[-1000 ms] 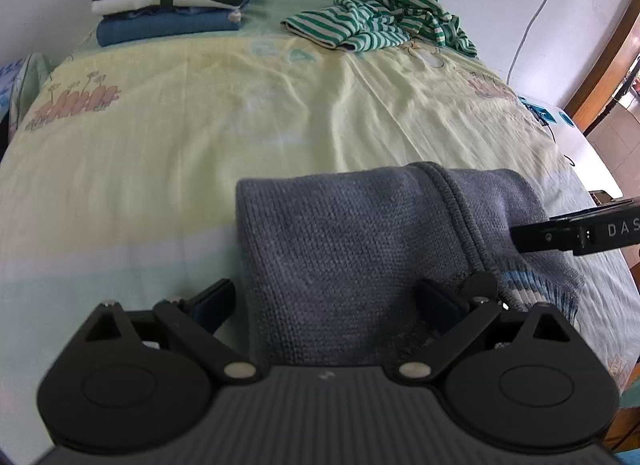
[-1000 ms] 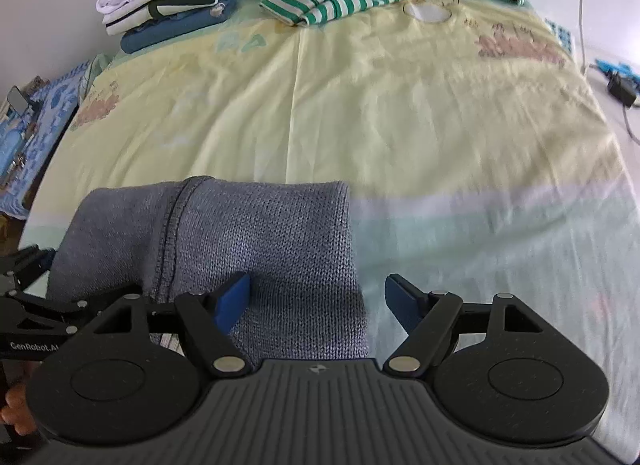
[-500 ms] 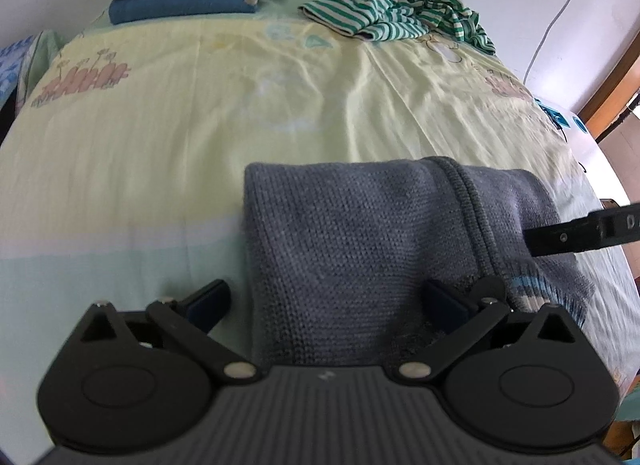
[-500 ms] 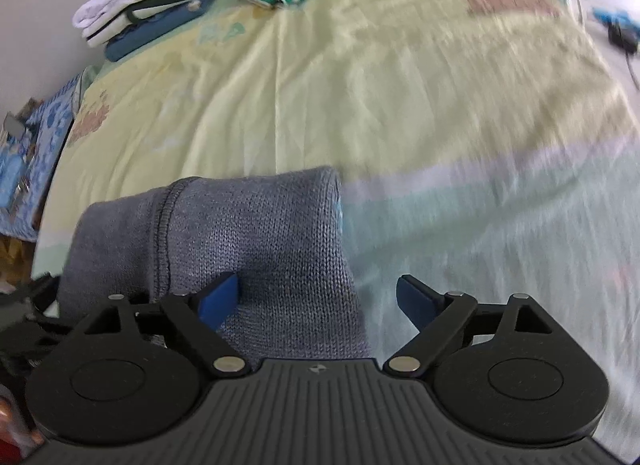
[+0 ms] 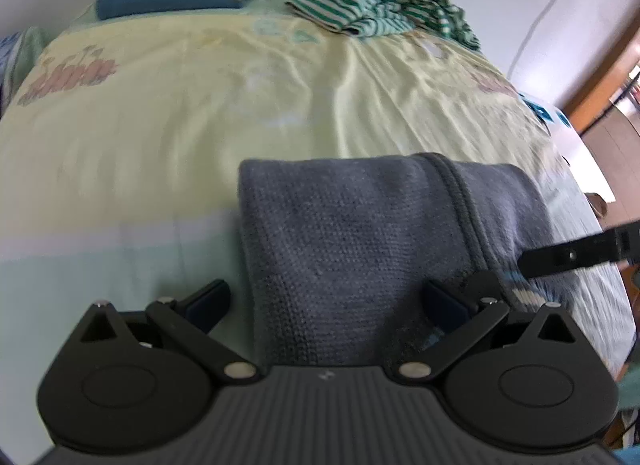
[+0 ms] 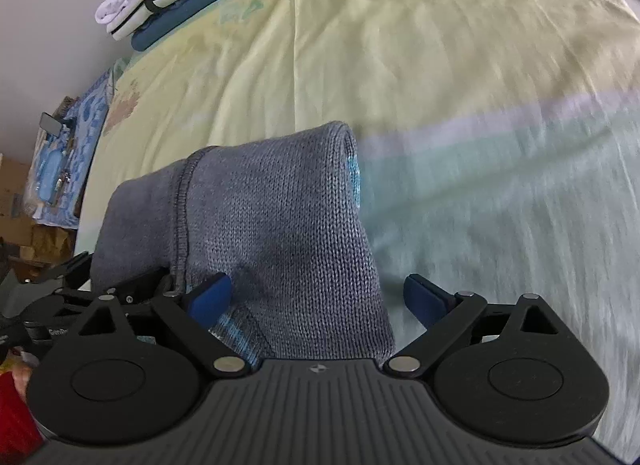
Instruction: Fold clothes
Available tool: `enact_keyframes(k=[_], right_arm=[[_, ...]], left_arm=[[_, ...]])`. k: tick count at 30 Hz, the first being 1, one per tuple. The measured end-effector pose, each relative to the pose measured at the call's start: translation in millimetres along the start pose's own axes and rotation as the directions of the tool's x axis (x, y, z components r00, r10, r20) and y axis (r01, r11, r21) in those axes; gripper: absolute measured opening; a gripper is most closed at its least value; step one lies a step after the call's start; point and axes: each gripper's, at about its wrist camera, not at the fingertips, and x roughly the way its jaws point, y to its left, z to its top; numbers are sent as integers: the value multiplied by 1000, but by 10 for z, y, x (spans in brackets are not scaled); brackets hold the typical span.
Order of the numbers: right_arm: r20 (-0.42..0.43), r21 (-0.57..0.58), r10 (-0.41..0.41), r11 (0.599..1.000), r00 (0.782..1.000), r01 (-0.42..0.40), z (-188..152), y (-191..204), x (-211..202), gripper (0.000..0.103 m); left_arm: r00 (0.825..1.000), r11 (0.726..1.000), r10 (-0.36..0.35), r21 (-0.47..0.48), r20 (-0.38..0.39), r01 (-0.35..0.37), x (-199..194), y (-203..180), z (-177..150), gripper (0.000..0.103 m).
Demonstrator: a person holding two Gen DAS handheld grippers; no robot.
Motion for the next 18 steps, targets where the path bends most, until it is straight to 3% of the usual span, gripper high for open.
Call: enact_keyframes(k=[4, 11, 18], right_arm=[[-22, 5, 48, 999, 999, -48, 0, -28, 2, 90], [-85, 39, 108, 994, 991, -105, 6, -5, 43, 87], [-66, 63, 181, 982, 981, -177, -37, -123, 3, 88]], left_arm=[[998, 999, -51, 7, -24, 52, 17, 19, 5, 102], [995, 996, -80, 27, -60, 82, 24, 53, 60, 102], [996, 996, -82, 30, -33, 83, 13, 64, 20, 102]])
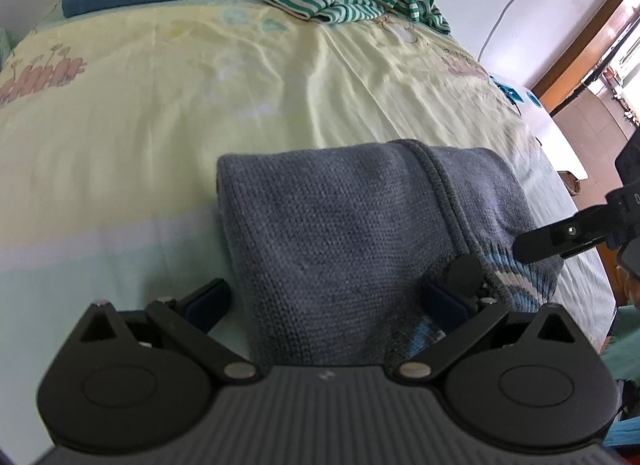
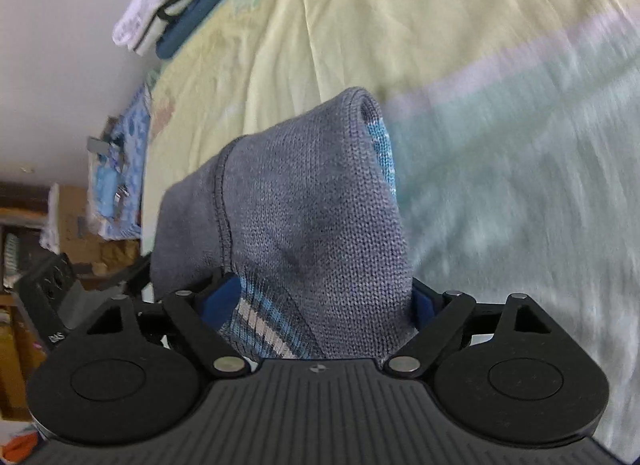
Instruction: Fold clothes
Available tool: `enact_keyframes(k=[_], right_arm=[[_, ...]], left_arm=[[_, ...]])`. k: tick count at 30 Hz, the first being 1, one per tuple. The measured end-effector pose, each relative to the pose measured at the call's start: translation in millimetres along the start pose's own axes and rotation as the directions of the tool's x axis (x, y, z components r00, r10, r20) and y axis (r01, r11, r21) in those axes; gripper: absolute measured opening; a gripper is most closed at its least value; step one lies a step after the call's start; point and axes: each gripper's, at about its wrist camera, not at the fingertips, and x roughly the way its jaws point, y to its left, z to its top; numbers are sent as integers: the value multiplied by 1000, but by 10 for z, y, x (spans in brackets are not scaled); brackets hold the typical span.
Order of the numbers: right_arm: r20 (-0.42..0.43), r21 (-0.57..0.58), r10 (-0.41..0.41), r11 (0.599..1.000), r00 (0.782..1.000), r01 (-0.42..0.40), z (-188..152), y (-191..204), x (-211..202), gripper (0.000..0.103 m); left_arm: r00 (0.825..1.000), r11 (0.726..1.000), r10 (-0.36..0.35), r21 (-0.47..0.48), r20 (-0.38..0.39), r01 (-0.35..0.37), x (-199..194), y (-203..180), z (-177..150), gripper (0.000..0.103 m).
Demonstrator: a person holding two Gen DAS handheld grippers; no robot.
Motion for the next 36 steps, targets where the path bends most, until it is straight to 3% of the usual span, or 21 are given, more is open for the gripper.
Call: enact_keyframes(k=[6, 12, 16, 23, 25, 29, 30, 34, 36], right_arm=[[33, -56, 30, 998, 999, -28, -87, -14, -40, 89], [28, -59, 58, 997, 998, -57, -58, -72, -33, 89], [11, -82, 35, 996, 999, -34, -34, -10, 0, 87], [7, -71, 33, 997, 999, -32, -35, -49, 4, 84], [10, -58, 39, 998, 999, -38, -35, -81, 2, 82], [15, -30, 50, 998, 999, -50, -36, -143, -3, 56], [16, -23, 53, 998, 998, -52, -36, -159, -4, 54], [11, -17, 64, 998, 998, -64, -45, -157, -6, 60], [19, 3, 84, 996, 996, -84, -54, -155, -5, 71]], left_arm=[[1000, 1000, -16, -8, 22, 16, -36, 7, -73, 102], [996, 996, -85, -33, -38, 84, -96, 62, -125, 102], [992, 991, -115, -70, -55, 111, -100, 101, -110, 102], [992, 994, -104, -49, -72, 100, -42, 10, -51, 102], [993, 994, -99, -55, -68, 95, -33, -1, -44, 102], [991, 987, -127, -103, -41, 122, -51, 82, -56, 102], [990, 985, -133, -115, -41, 128, -55, 101, -49, 102], [986, 974, -162, -166, -34, 154, -59, 172, -21, 102], [984, 969, -173, -186, -26, 166, -59, 197, -13, 102]])
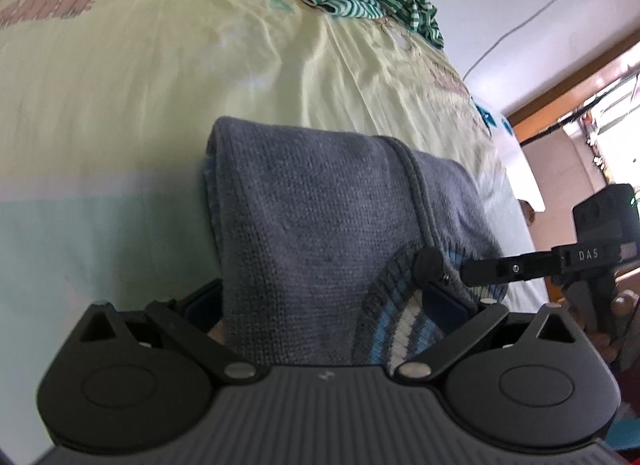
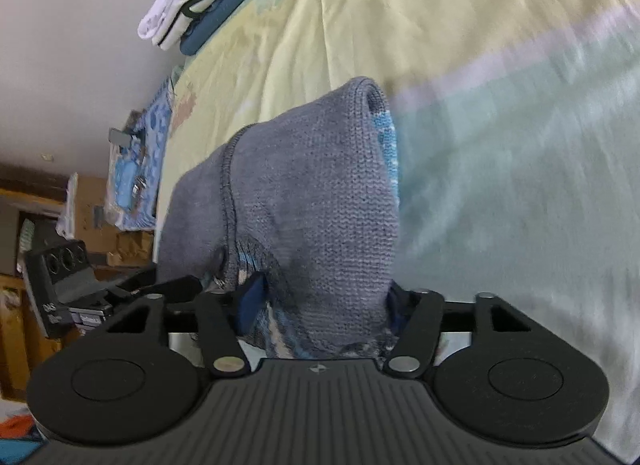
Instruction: Fold clothes
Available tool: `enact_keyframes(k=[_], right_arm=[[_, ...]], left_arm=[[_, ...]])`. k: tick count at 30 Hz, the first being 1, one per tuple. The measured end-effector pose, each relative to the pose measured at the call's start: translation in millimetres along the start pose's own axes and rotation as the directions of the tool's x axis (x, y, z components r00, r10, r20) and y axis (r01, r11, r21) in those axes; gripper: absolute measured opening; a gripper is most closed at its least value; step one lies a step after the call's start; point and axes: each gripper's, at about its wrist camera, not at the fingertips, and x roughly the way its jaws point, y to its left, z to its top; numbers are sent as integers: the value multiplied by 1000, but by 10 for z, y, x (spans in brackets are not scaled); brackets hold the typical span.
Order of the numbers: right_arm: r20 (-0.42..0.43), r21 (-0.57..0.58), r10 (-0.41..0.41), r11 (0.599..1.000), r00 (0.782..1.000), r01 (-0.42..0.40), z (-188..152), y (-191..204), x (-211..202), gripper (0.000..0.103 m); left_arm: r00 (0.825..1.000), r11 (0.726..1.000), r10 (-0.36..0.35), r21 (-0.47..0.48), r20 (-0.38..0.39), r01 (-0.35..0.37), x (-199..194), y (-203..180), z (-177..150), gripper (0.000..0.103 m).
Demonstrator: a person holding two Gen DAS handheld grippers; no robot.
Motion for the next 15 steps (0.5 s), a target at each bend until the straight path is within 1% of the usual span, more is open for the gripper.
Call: enact_keyframes(k=[2, 4, 5, 7, 8, 9, 11, 15], right_arm=[[10, 30, 28, 999, 1000, -29, -7, -9, 8, 78], [18, 33, 37, 999, 999, -37, -17, 2, 16, 78], [20, 27, 36, 999, 999, -36, -22, 12, 14, 76], [14, 33, 40, 999, 999, -41, -13, 0, 18, 66], [11, 37, 42, 998, 999, -43, -8, -6, 21, 61], [8, 40, 45, 998, 999, -45, -3, -13, 23, 58], [1, 47, 50, 998, 999, -50, 7, -26, 27, 56], [-12, 61, 59, 996, 998, -58, 26, -52, 36, 59]], left_arm=[[1000, 1000, -3, 4, 7, 3, 4, -9, 1, 102], [1000, 1000, -1, 15, 11, 0, 12, -27, -3, 102], [1000, 1000, -8, 12, 9, 8, 14, -31, -8, 102], [999, 999, -41, -3, 0, 41, 28, -27, -18, 101], [999, 999, -47, -4, 0, 47, 37, -37, -21, 101], [999, 999, -43, 9, 0, 43, 49, -58, -25, 101], [999, 999, -40, 21, -3, 40, 65, -79, -26, 101], [999, 999, -33, 37, -24, 34, 100, -114, 11, 100]])
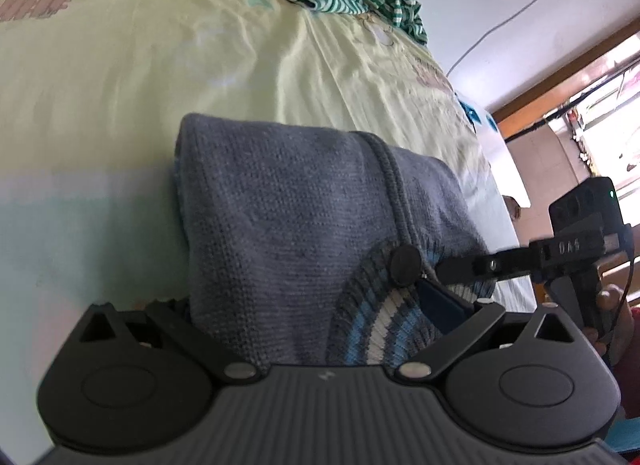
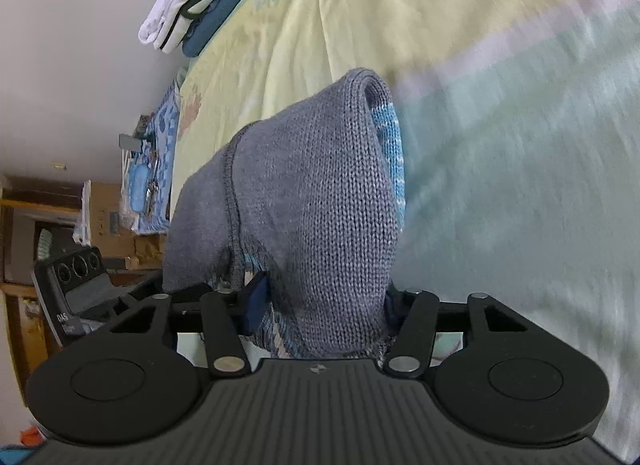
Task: Fold clothes
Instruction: 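Hold the folded sweater with both grippers and press it flat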
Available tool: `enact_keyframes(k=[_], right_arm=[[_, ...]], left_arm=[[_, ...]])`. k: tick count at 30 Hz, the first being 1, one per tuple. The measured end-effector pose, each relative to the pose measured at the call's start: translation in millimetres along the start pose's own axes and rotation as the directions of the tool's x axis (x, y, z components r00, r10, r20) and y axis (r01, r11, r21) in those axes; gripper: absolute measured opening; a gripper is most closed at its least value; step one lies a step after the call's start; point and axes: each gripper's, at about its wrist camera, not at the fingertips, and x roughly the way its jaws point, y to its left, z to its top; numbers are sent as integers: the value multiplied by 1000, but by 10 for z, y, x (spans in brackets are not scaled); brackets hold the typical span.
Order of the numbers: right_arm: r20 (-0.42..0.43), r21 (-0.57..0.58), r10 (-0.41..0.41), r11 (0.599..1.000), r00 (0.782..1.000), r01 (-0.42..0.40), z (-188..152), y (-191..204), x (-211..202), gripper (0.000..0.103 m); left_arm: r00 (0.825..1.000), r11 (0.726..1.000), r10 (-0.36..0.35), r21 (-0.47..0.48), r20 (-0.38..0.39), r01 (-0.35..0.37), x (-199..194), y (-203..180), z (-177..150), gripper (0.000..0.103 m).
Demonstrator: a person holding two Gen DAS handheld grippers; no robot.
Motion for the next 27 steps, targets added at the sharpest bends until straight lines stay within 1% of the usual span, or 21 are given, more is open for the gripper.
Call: enact_keyframes(k=[2, 4, 6, 8, 11, 14, 16, 18, 20, 24, 26, 27], right_arm=[[-7, 7, 4, 1000, 1000, -4, 11, -13, 3, 61], [-12, 7, 9, 1000, 1000, -9, 9, -20, 2, 61], [-30, -11, 7, 1000, 1000, -8, -5, -17, -8, 59], [-49, -17, 10, 1000, 999, -11, -8, -22, -9, 59], [-68, 4, 29, 1000, 997, -28, 21, -52, 7, 59], [-53, 42, 52, 998, 997, -50, 70, -74, 22, 61], [-52, 28, 48, 998, 997, -47, 61, -67, 16, 61], [-52, 15, 45, 999, 998, -44, 52, -61, 11, 58], [-51, 2, 42, 999, 998, -42, 43, -55, 5, 51], [-48, 3, 41, 999, 998, -41, 40, -59, 18, 51], [-47, -4, 37, 999, 998, -37, 38, -49, 26, 50], [-43, -10, 32, 999, 999, -32, 31, -38, 28, 50]], left_arm=[[1000, 1000, 2, 11, -8, -2, 12, -14, 8, 100], [1000, 1000, -10, 0, -8, 10, 10, 16, 14, 99], [1000, 1000, -20, -8, -11, 20, 6, 43, 25, 95], [999, 1000, -29, -12, -16, 29, 3, 65, 38, 94], [999, 999, -42, -18, -24, 41, -2, 98, 58, 96], [999, 999, -44, -29, -28, 43, 17, 112, 98, 99], [999, 999, -39, -36, -27, 38, 27, 105, 110, 100], [999, 999, -31, -35, -23, 30, 24, 90, 96, 99], [1000, 999, -21, -30, -10, 20, 3, 86, 71, 95], [1000, 998, -22, -54, 5, 22, -40, 143, 71, 91], [1000, 997, -21, -75, 12, 21, -57, 172, 80, 85], [1000, 997, -15, -78, 15, 16, -61, 171, 76, 85]])
